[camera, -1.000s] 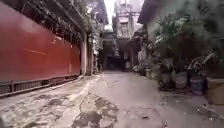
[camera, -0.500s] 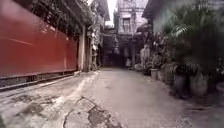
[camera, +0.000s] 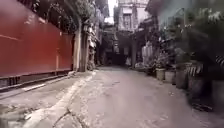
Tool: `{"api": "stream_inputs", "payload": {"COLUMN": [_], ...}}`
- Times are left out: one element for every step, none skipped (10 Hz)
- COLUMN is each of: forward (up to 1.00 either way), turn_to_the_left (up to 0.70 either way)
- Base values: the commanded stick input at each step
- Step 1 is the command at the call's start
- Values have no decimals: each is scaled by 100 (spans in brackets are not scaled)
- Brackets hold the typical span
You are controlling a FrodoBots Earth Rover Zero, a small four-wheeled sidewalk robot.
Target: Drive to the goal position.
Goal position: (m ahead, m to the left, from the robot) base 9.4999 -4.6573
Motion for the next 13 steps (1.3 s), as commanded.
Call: {"api": "stream_inputs", "payload": {"forward": [100, 100, 100, 100, 100, 100, 100, 100, 100, 100, 100, 100, 100], "turn_to_the_left": [0, 0, 0, 0, 0, 0, 0, 0, 0, 6, 23, 27, 8]}}
